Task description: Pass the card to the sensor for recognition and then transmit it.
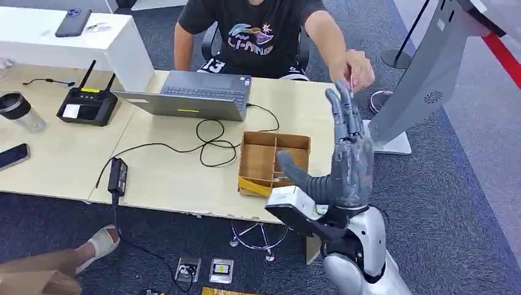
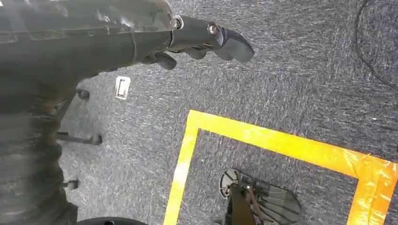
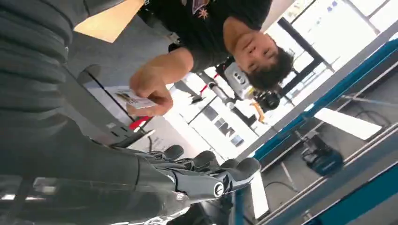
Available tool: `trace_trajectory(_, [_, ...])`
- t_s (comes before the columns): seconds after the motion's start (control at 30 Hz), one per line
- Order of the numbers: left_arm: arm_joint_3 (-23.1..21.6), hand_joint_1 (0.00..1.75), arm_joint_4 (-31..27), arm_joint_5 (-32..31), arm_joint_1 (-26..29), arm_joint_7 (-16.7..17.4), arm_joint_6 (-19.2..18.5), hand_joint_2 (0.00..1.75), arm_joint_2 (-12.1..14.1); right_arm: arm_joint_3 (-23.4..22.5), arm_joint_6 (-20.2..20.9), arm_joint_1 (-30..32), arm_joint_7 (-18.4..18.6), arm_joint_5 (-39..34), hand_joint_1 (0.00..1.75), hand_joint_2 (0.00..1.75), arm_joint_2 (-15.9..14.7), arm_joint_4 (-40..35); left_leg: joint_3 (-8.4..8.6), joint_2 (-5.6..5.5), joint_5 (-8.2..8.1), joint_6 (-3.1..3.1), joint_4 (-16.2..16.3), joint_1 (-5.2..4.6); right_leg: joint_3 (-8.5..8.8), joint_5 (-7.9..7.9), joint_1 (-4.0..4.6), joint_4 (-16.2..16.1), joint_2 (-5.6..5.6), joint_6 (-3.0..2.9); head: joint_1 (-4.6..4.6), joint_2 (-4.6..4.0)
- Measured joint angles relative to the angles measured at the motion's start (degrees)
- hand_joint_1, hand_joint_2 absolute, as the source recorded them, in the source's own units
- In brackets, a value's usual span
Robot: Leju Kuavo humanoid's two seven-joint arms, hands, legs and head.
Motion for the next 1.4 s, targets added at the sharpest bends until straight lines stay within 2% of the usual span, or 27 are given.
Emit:
trace_trajectory(0.13, [-0.3, 0.00, 0.0, -0.1, -0.1, 0.0, -0.2, 1.75, 0.0, 3.3, 1.8, -3.4, 0.9, 2.1, 0.00, 1.75, 1.7, 5.2, 0.00, 0.00, 0.00, 0.00, 0.0, -0.01, -0.02, 0.00, 0.00, 0.0, 0.00, 0.00, 0.02, 0.00])
trace_trajectory(0.27, [-0.9, 0.00, 0.0, -0.6, -0.2, -0.1, -1.0, 1.75, 0.0, 5.3, 2.9, -5.9, 2.0, 0.5, 0.00, 1.75, 3.3, 11.3, -0.03, -0.11, 0.04, 0.02, 0.0, -0.01, -0.02, 0.00, 0.00, 0.0, -0.16, 0.00, 0.02, 0.00])
trace_trajectory(0.43, [-1.4, 0.00, 0.0, -1.1, -0.2, -0.3, -1.6, 1.75, 0.0, 6.0, 4.2, -8.4, 3.4, -4.1, 0.00, 1.75, 4.2, 17.6, -0.02, -0.09, 0.04, 0.01, 0.0, -0.01, -0.02, 0.01, 0.00, 0.0, -0.13, -0.01, 0.02, 0.00])
trace_trajectory(0.7, [-2.8, 0.00, 0.0, -1.5, -0.2, -1.1, -2.0, 1.75, 0.0, 6.1, 2.5, -11.3, 7.0, -4.1, 0.00, 1.75, 4.4, 25.2, -0.01, -0.09, 0.04, 0.01, 0.0, -0.01, -0.04, 0.01, 0.00, 0.0, -0.11, -0.01, 0.02, 0.00])
trace_trajectory(1.23, [-3.8, 0.00, 0.0, -1.0, -0.2, 0.0, -1.3, 1.75, 0.1, 6.0, 1.3, -12.3, 7.0, -4.8, 0.00, 1.75, 5.3, 32.1, -0.02, -0.08, 0.04, 0.01, 0.0, -0.01, -0.05, 0.01, 0.00, 0.0, -0.05, -0.01, 0.00, 0.00])
trace_trajectory(1.4, [-3.8, 0.00, 0.0, -0.8, -0.1, -0.1, -1.3, 1.75, 0.1, 6.0, 0.1, -12.4, 6.8, -5.2, 0.19, 1.75, 5.7, 33.7, -0.02, -0.08, 0.04, 0.01, 0.0, -0.01, -0.05, 0.01, 0.00, 0.0, -0.06, -0.01, 0.02, 0.00])
